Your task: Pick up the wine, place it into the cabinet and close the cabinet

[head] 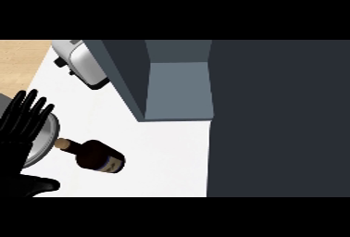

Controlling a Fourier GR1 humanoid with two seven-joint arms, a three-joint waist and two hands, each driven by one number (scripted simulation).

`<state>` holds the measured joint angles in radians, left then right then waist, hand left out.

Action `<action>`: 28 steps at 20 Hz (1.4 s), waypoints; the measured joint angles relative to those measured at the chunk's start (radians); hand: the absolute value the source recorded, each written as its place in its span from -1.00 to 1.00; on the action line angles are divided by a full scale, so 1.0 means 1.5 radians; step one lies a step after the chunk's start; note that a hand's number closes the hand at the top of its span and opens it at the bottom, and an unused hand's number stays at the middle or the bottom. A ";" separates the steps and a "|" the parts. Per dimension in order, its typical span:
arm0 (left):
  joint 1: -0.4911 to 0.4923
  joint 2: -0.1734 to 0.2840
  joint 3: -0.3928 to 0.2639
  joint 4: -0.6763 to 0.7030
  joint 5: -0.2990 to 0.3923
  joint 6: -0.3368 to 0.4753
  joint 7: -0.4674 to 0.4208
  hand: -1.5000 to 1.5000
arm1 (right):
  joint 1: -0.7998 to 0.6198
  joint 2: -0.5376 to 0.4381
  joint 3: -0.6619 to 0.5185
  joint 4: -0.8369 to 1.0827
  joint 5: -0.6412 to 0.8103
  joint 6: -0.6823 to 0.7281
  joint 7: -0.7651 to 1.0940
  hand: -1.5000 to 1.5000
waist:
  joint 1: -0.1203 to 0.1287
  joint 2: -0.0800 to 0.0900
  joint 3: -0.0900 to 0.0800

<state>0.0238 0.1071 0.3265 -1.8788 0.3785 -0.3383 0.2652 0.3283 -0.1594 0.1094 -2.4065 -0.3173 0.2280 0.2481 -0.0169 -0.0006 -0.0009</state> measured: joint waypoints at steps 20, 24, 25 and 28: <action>-0.021 0.012 -0.026 0.392 -0.109 -0.139 -0.276 -1.00 | 0.023 0.012 -0.002 0.006 -0.013 0.030 -0.021 -1.00 | 0.002 0.000 0.000; -0.045 0.013 -0.027 0.480 -0.114 -0.163 -0.319 -1.00 | 0.006 0.003 -0.022 0.007 -0.017 0.032 -0.010 -1.00 | 0.002 0.000 0.000; -0.051 0.013 -0.028 0.504 -0.119 -0.167 -0.331 -1.00 | 0.005 0.002 -0.026 0.007 -0.018 0.033 -0.011 -1.00 | 0.002 0.001 0.000; -0.066 0.020 -0.029 0.555 -0.126 -0.181 -0.357 -1.00 | 0.014 0.001 -0.026 0.005 -0.021 0.038 -0.011 -1.00 | 0.001 0.000 0.000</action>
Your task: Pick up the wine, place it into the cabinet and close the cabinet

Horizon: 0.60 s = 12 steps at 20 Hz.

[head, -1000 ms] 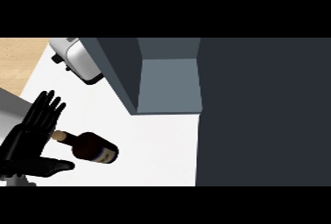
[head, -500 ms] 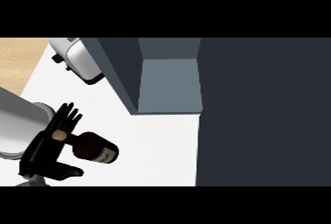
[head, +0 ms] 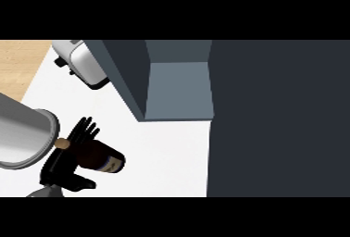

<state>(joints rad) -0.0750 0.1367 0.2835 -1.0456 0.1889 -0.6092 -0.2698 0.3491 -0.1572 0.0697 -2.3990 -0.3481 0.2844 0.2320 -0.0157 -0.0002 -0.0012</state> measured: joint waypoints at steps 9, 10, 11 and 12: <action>-0.073 -0.002 0.006 0.178 -0.024 -0.012 -0.109 -1.00 | 0.007 0.013 0.013 0.002 -0.003 0.001 -0.010 -1.00 | -0.002 0.000 0.000; -0.076 -0.005 0.007 0.188 -0.022 -0.010 -0.114 -1.00 | 0.011 0.013 0.012 0.002 -0.003 0.004 -0.012 -1.00 | -0.001 0.000 0.000; -0.084 -0.006 0.007 0.207 -0.024 -0.007 -0.126 -1.00 | 0.016 0.008 0.005 0.002 -0.004 0.009 -0.014 -1.00 | -0.002 0.000 0.000; -0.091 0.001 0.011 0.227 -0.024 -0.011 -0.133 -1.00 | 0.012 0.004 0.001 0.001 -0.005 0.010 -0.011 -1.00 | -0.002 0.001 0.000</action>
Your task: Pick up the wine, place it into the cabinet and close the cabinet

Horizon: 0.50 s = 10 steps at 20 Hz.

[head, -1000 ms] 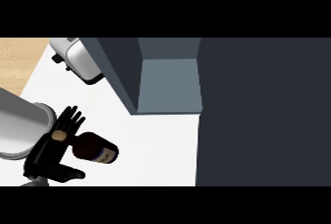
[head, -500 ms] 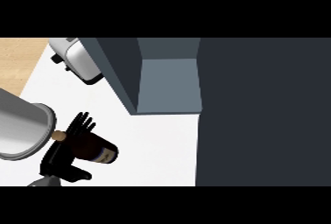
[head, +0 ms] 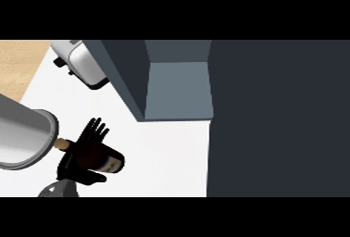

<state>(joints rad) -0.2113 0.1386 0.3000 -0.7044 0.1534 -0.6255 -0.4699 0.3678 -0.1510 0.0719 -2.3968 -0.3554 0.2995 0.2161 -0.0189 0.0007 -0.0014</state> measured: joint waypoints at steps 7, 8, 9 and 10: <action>-0.041 -0.006 -0.012 0.059 0.000 -0.008 -0.018 1.00 | -0.007 0.005 0.013 0.000 0.000 -0.009 0.009 -1.00 | 0.001 -0.001 0.001; -0.050 -0.003 -0.012 0.072 0.004 -0.018 -0.014 1.00 | -0.008 0.004 0.015 0.001 0.000 -0.008 0.008 -1.00 | 0.000 -0.001 0.001; -0.052 -0.005 -0.016 0.075 0.004 -0.023 -0.011 1.00 | -0.002 0.004 0.015 0.001 0.000 -0.006 0.006 -1.00 | 0.000 -0.001 0.001; -0.057 -0.003 -0.017 0.087 0.007 -0.031 -0.007 1.00 | 0.004 0.006 0.020 0.001 0.001 -0.004 0.001 -1.00 | -0.001 -0.001 0.000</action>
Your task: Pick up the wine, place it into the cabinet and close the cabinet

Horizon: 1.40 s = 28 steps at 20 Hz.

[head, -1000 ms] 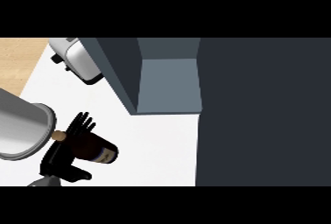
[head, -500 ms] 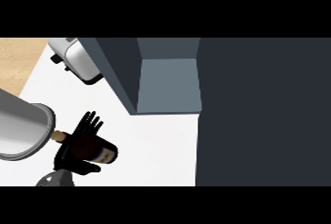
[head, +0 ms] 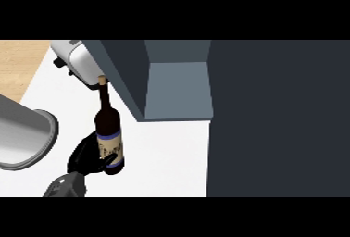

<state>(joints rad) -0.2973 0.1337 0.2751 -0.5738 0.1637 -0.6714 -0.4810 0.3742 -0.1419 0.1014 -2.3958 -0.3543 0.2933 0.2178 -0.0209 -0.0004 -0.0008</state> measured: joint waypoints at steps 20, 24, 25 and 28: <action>0.101 -0.035 -0.047 -0.151 -0.122 0.300 -0.212 1.00 | 0.007 -0.012 -0.002 0.004 0.009 -0.005 -0.017 -1.00 | 0.008 -0.003 0.001; 0.116 -0.058 -0.073 -0.226 -0.154 0.379 -0.155 1.00 | 0.010 -0.011 0.008 0.002 0.011 -0.011 -0.012 -1.00 | 0.010 -0.003 0.001; 0.118 -0.061 -0.077 -0.243 -0.156 0.389 -0.138 1.00 | 0.015 -0.011 0.008 0.001 0.011 -0.008 -0.014 -1.00 | 0.010 -0.003 0.001; 0.120 -0.075 -0.115 -0.296 -0.149 0.432 -0.080 1.00 | 0.031 -0.014 0.002 0.002 0.012 0.004 -0.028 -1.00 | 0.010 -0.003 0.001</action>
<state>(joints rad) -0.1167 0.0209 0.1029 -1.0179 -0.0592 -0.0232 -0.6017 0.4206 -0.1629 0.1051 -2.3933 -0.3363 0.2998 0.1764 -0.0065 -0.0048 0.0007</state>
